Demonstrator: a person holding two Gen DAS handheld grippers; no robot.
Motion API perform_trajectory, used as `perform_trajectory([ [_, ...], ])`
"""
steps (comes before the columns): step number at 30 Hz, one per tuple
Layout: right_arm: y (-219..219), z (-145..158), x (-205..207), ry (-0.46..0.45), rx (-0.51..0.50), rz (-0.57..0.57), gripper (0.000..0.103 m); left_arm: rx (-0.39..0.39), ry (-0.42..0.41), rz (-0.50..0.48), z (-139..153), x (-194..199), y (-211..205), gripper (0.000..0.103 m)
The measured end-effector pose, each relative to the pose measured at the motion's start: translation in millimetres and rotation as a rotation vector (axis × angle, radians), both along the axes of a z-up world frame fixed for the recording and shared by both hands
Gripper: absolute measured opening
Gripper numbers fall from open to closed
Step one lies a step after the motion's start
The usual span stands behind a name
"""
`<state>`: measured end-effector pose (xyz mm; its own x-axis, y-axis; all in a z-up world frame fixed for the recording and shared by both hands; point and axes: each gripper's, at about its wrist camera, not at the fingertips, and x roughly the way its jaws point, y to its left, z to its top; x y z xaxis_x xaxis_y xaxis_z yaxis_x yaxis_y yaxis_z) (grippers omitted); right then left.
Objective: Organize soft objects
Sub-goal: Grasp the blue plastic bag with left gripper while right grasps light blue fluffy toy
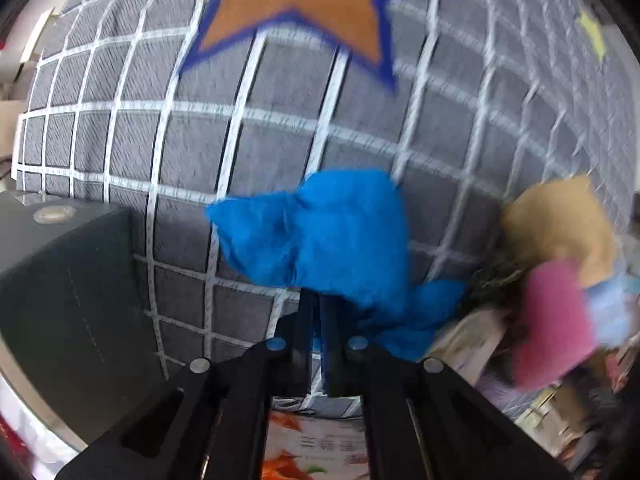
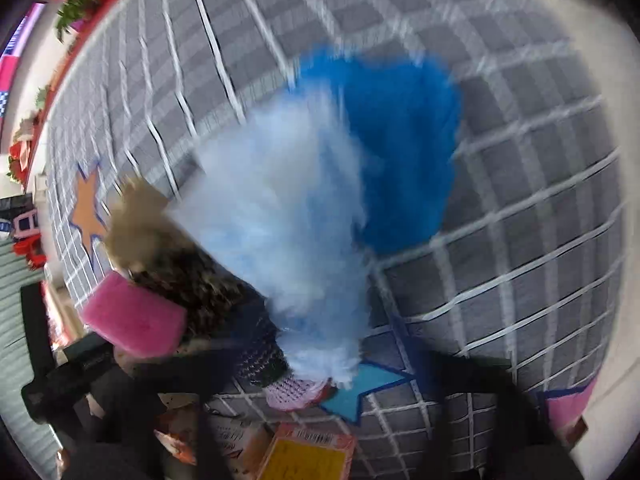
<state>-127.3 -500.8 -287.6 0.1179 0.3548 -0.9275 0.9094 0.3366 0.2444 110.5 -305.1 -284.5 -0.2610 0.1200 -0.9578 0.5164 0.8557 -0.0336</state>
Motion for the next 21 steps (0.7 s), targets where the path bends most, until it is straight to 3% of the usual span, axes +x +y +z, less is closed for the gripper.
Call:
perform_trajectory([
  [2, 1.6, 1.7, -12.4, -0.01, -0.008, -0.037, 0.01, -0.016, -0.047, 0.017, 17.4, 3.0, 5.5, 0.001],
  [6, 1.2, 26.0, -34.1, -0.068, -0.079, 0.003, 0.01, -0.16, -0.056, 0.06, 63.0, 6.4, 25.7, 0.0],
  [11, -3.0, 71.2, -48.1, -0.177, -0.216, 0.048, 0.01, -0.202, -0.133, 0.026, 94.9, 0.6, 34.1, 0.0],
  [15, 0.2, 88.9, -52.8, -0.218, -0.237, 0.048, 0.01, -0.229, -0.134, 0.017, 96.6, -1.1, 36.5, 0.0],
  [21, 5.0, 94.1, -61.7, -0.225, -0.229, 0.035, 0.01, -0.245, -0.039, 0.038, 71.6, -1.5, 26.3, 0.0],
])
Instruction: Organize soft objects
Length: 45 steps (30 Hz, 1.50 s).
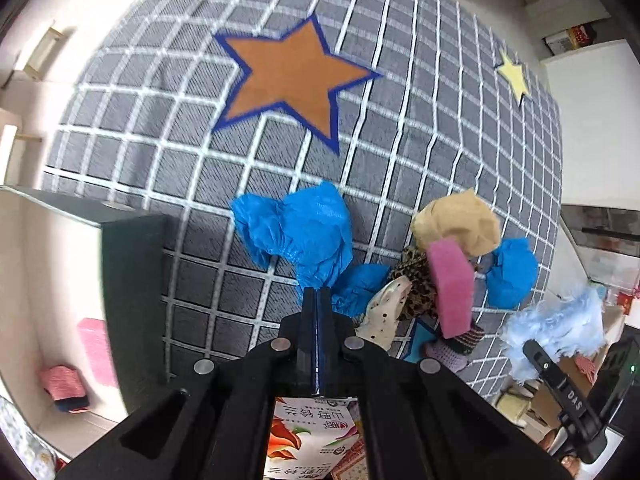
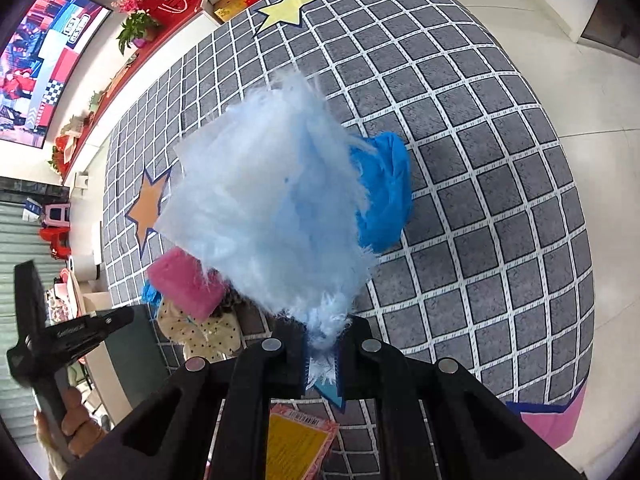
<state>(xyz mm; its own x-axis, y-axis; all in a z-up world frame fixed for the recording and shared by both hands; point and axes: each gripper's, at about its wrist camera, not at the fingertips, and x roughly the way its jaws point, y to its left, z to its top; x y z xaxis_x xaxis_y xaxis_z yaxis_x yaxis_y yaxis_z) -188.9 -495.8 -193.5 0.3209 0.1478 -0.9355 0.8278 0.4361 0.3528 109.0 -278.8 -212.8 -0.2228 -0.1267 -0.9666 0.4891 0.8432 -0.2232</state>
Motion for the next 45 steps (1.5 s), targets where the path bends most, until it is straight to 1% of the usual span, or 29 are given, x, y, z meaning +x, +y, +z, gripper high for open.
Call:
perform_trajectory([
  [1, 5.2, -2.8, -2.1, 0.002, 0.004, 0.002, 0.01, 0.008, 0.013, -0.009, -5.3, -0.3, -3.1, 0.0],
  [3, 8.3, -4.3, -3.8, 0.003, 0.012, 0.001, 0.01, 0.033, 0.003, -0.036, -12.2, 0.2, -12.8, 0.002],
  [5, 11.7, -6.4, 3.6, 0.007, 0.021, -0.001, 0.01, 0.067, -0.013, -0.027, -20.8, 5.1, -21.4, 0.019],
  [7, 12.2, -8.4, 3.0, 0.009, 0.027, -0.001, 0.01, 0.107, -0.019, 0.015, -30.2, 11.2, -24.7, 0.076],
  [8, 13.0, -9.2, 3.9, 0.01, 0.028, 0.002, 0.01, 0.11, -0.031, 0.038, -33.5, 13.3, -24.8, 0.083],
  [10, 11.1, -10.5, 1.2, 0.014, 0.029, 0.006, 0.01, 0.103, -0.049, 0.047, -36.9, 13.1, -27.4, 0.083],
  [12, 10.5, -9.8, -1.1, 0.013, 0.032, 0.004, 0.01, 0.128, -0.021, 0.014, -47.1, 9.0, -35.1, 0.084],
  [14, 6.6, -11.0, -6.3, 0.015, 0.039, -0.003, 0.01, 0.197, 0.006, -0.022, -66.3, 5.3, -44.1, 0.084],
  [15, 4.0, -12.3, -8.8, 0.015, 0.043, -0.009, 0.01, 0.22, 0.006, -0.014, -72.9, 4.4, -43.4, 0.084],
  [17, 4.5, -14.4, -3.3, 0.015, 0.045, -0.016, 0.01, 0.202, 0.015, 0.028, -82.4, 2.4, -38.3, 0.083],
  [18, 3.3, -14.1, -4.4, 0.014, 0.043, -0.015, 0.01, 0.195, -0.016, 0.035, -79.0, 1.3, -37.7, 0.074],
  [19, 3.7, -12.8, -3.4, 0.016, 0.038, -0.01, 0.01, 0.216, -0.059, 0.03, -74.1, -0.4, -37.6, 0.043],
  [20, 4.0, -11.9, -2.9, 0.018, 0.032, -0.004, 0.01, 0.211, -0.068, 0.032, -68.9, -1.6, -35.4, 0.016],
  [21, 4.3, -11.2, -2.9, 0.02, 0.027, 0.002, 0.01, 0.183, -0.022, 0.051, -67.2, -1.4, -34.2, 0.007],
  [22, 4.9, -10.7, -3.2, 0.021, 0.025, 0.01, 0.01, 0.135, 0.025, 0.085, -62.9, -0.6, -30.5, 0.007],
  [23, 5.9, -10.9, -2.8, 0.02, 0.029, 0.015, 0.01, 0.106, 0.028, 0.109, -54.4, 0.3, -26.8, 0.007],
  [24, 7.2, -11.3, -1.9, 0.022, 0.034, 0.02, 0.01, 0.094, 0.025, 0.109, -46.7, 0.9, -24.4, 0.007],
  [26, 9.5, -11.4, 0.6, 0.021, 0.036, 0.025, 0.01, 0.05, 0.063, 0.096, -35.0, -1.6, -16.6, 0.007],
  [27, 11.0, -10.4, 2.1, 0.017, 0.035, 0.028, 0.01, 0.038, 0.066, 0.089, -28.9, -3.2, -15.2, 0.007],
  [31, 17.2, -4.9, 8.5, 0.009, 0.018, 0.053, 0.01, -0.004, 0.014, 0.063, 4.2, -15.8, -3.6, 0.007],
  [34, 24.8, 1.1, 10.2, 0.006, 0.007, 0.071, 0.01, -0.022, -0.021, 0.056, 21.9, -21.6, 4.6, 0.007],
  [37, 35.6, 7.9, 12.6, 0.005, -0.007, 0.092, 0.01, -0.037, -0.106, 0.019, 48.8, -31.4, 14.0, 0.007],
  [39, 43.8, 14.7, 10.7, 0.009, -0.027, 0.103, 0.01, -0.059, -0.129, -0.008, 59.1, -35.9, 21.7, 0.007],
  [40, 47.9, 17.3, 9.4, 0.01, -0.034, 0.107, 0.01, -0.066, -0.132, -0.016, 56.8, -36.6, 14.9, 0.007],
  [42, 54.3, 22.3, 8.2, 0.006, -0.032, 0.108, 0.01, -0.089, -0.134, -0.034, 64.6, -41.8, 20.4, 0.007],
  [45, 66.1, 31.7, 5.0, -0.005, -0.025, 0.077, 0.01, -0.093, -0.158, -0.062, 74.5, -52.2, 27.6, 0.007],
])
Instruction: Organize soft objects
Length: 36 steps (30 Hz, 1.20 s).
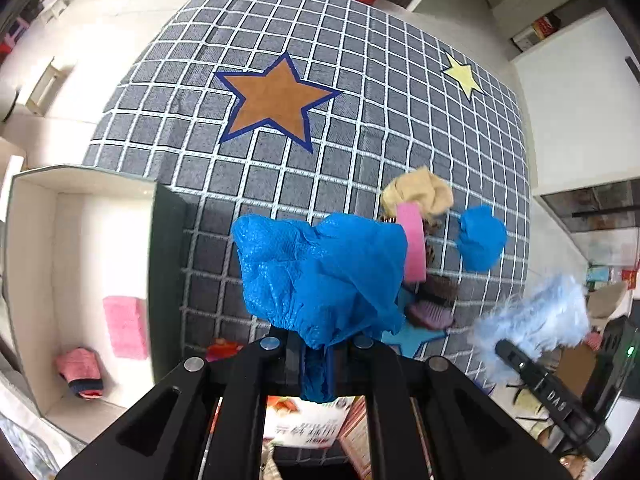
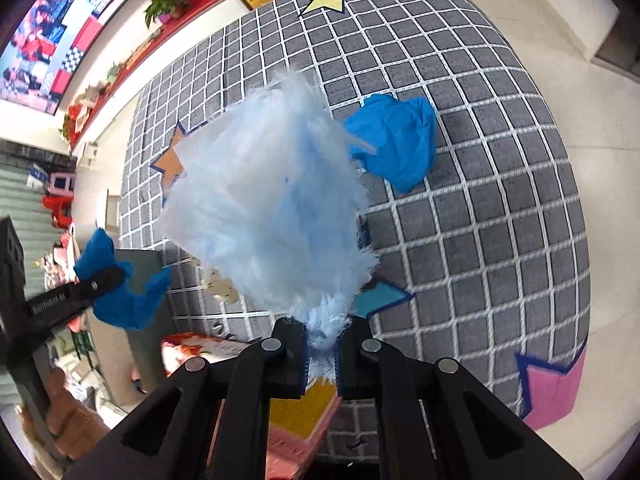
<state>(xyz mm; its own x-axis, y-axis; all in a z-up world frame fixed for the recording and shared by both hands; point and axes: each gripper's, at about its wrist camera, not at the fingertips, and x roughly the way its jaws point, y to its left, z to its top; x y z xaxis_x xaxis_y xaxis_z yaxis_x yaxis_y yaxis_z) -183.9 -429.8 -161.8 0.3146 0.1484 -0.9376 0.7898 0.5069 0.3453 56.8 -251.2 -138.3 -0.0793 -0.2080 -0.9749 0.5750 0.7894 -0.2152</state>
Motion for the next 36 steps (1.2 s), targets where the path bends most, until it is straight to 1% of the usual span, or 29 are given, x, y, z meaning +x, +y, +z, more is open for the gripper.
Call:
perform_trajectory([
  [3, 15.8, 11.3, 4.1, 0.015, -0.05, 0.018, 0.01, 0.001, -0.043, -0.034, 12.1, -11.7, 10.5, 0.007],
  [5, 27.9, 22.9, 12.3, 0.009, -0.101, 0.056, 0.01, -0.003, -0.07, -0.053, 20.0, -19.8, 18.1, 0.007],
  [9, 43.1, 38.9, 20.2, -0.02, -0.138, 0.083, 0.01, -0.01, -0.13, -0.083, 30.4, -31.3, 32.2, 0.008],
  [12, 56.3, 46.4, 27.7, 0.001, -0.197, 0.115, 0.01, -0.028, -0.124, -0.085, 31.5, -32.7, 43.0, 0.008],
  [15, 65.7, 47.9, 35.5, -0.002, -0.188, 0.129, 0.01, -0.045, -0.117, -0.063, 33.8, -28.7, 56.7, 0.008],
  [17, 72.3, 47.2, 43.3, -0.001, -0.175, 0.144, 0.01, -0.051, -0.126, -0.052, 36.2, -25.8, 67.0, 0.008],
  [19, 77.8, 48.8, 53.6, 0.001, -0.183, 0.166, 0.01, -0.044, -0.15, -0.039, 38.8, -22.6, 78.5, 0.008],
  [22, 88.1, 52.7, 65.1, -0.003, -0.198, 0.194, 0.01, -0.042, -0.165, -0.018, 41.8, -19.3, 94.7, 0.008],
  [28, 108.4, 50.5, 90.1, -0.006, -0.198, 0.249, 0.01, -0.043, -0.153, 0.034, 40.6, -9.8, 129.1, 0.009],
  [36, 145.1, 54.5, 120.6, -0.017, -0.202, 0.327, 0.01, -0.033, -0.167, 0.084, 43.6, 1.5, 169.4, 0.009],
])
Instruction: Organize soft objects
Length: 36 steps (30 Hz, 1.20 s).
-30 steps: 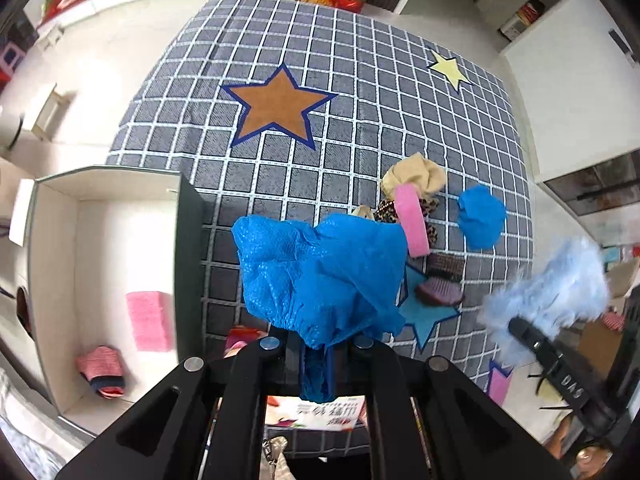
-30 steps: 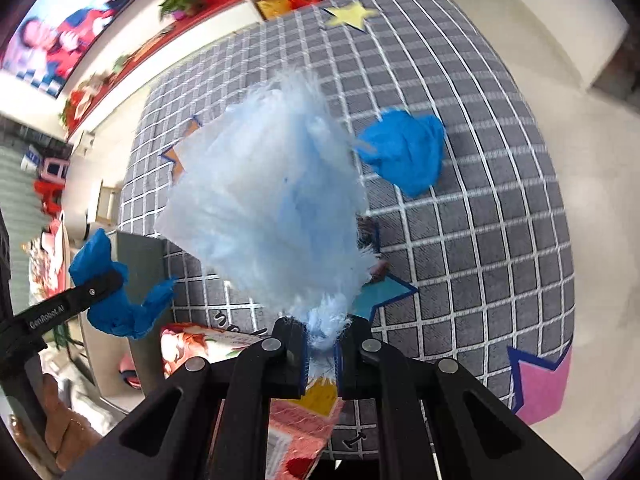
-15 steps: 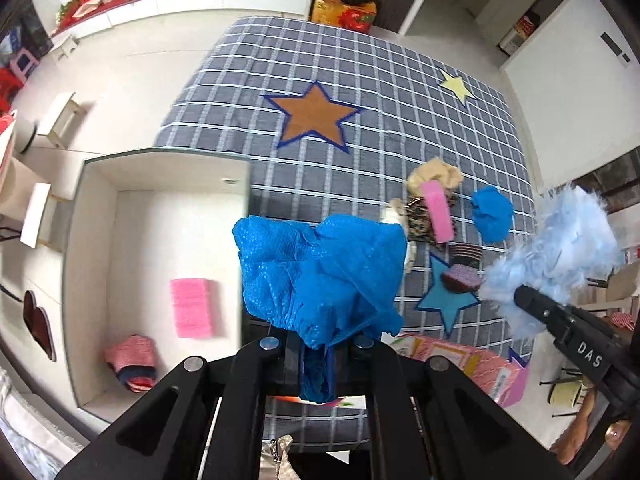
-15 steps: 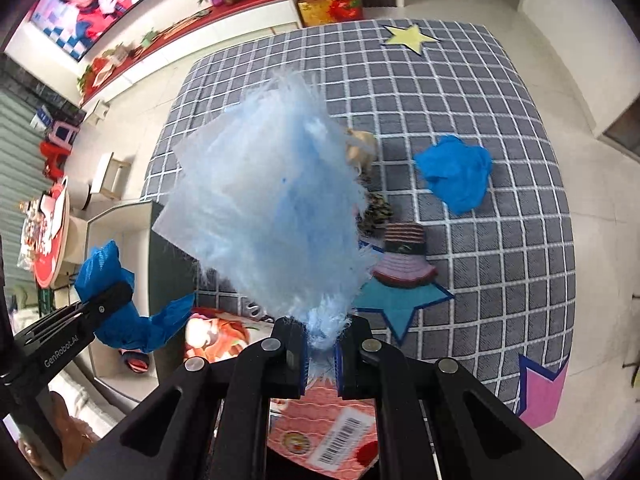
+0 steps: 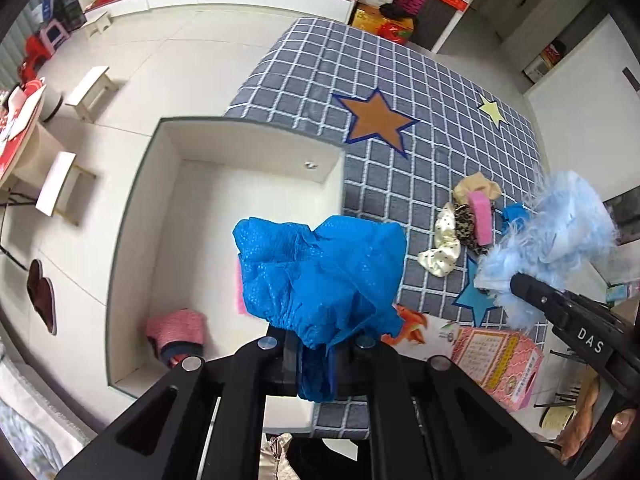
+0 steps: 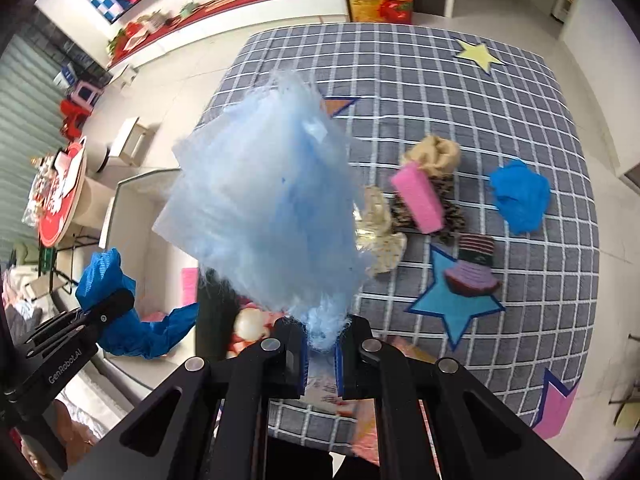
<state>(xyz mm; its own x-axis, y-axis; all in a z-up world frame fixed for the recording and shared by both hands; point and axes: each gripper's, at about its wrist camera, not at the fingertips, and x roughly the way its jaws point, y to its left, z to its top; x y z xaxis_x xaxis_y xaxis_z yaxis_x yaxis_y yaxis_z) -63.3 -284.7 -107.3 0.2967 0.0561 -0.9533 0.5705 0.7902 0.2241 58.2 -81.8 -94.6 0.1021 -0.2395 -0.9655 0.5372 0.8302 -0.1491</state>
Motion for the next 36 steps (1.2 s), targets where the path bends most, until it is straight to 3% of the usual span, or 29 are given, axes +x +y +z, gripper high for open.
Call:
perform_trajectory([
  [16, 82.8, -9.0, 58.1, 0.019, 0.009, 0.18, 0.01, 0.056, 0.007, 0.1, -12.3, 20.6, 72.2, 0.009],
  [36, 138.4, -38.8, 105.5, 0.091, 0.009, 0.331, 0.01, 0.095, 0.081, 0.162, -41.9, 31.7, 106.9, 0.009],
])
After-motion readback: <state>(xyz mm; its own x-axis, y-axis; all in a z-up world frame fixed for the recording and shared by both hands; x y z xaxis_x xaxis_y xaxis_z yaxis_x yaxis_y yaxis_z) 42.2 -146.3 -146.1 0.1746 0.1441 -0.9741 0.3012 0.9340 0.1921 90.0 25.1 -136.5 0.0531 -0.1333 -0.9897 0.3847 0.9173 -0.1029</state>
